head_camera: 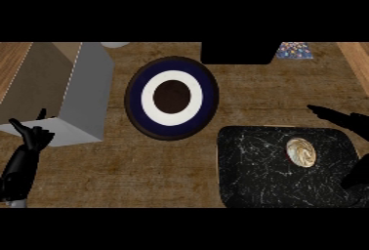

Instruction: Pick the cupcake from the tray and place it in the plate

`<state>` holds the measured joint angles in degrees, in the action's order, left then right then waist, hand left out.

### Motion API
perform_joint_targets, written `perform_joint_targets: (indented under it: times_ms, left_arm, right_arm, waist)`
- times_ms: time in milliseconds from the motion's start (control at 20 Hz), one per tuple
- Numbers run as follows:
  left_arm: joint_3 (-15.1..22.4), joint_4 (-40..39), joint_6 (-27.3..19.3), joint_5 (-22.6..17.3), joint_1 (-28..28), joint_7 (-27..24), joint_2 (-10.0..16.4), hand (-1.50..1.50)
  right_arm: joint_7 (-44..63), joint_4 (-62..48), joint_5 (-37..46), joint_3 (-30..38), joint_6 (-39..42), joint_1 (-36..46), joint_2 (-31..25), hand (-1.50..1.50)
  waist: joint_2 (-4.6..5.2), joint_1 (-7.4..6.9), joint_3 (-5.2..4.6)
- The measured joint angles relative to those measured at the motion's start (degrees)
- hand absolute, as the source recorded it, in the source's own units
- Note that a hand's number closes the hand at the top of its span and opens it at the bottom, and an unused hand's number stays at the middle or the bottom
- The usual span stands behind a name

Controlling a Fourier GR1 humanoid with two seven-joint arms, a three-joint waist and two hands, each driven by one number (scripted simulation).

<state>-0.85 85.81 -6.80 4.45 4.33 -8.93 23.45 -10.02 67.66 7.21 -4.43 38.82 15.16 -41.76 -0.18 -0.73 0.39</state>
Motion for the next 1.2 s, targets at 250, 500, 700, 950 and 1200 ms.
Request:
perform_joint_targets:
  times_ms: [250,500,700,950,1200]
  left_arm:
    - [-0.59,0.93,0.31,1.07,0.89,0.48,-1.0,0.0]
    - [-0.65,1.94,0.2,2.89,1.45,1.13,-2.17,0.0]
    - [-2.08,1.54,1.98,2.5,1.13,0.95,-2.23,0.0]
    - [-2.78,0.4,2.42,3.77,-0.04,0.17,-3.45,0.0]
    - [-2.89,2.24,2.33,4.97,1.08,1.21,-4.82,0.0]
  right_arm:
    - [-1.88,-2.52,3.77,-1.07,1.19,1.53,2.16,-1.5]
    - [-5.22,-7.42,8.82,-2.38,1.19,3.64,4.24,-1.5]
    - [-6.82,-10.24,12.46,-2.79,0.22,4.49,6.17,-1.5]
    - [-8.62,-12.68,15.95,-2.74,-1.47,4.38,8.84,-1.5]
    - [-12.1,-14.48,18.02,-2.0,-2.55,4.01,9.86,1.5]
  waist:
    - [-0.03,0.21,-0.02]
    - [0.0,0.17,-0.06]
    - [-0.01,0.24,-0.07]
    - [-0.08,0.35,-0.01]
    - [-0.14,0.36,-0.22]
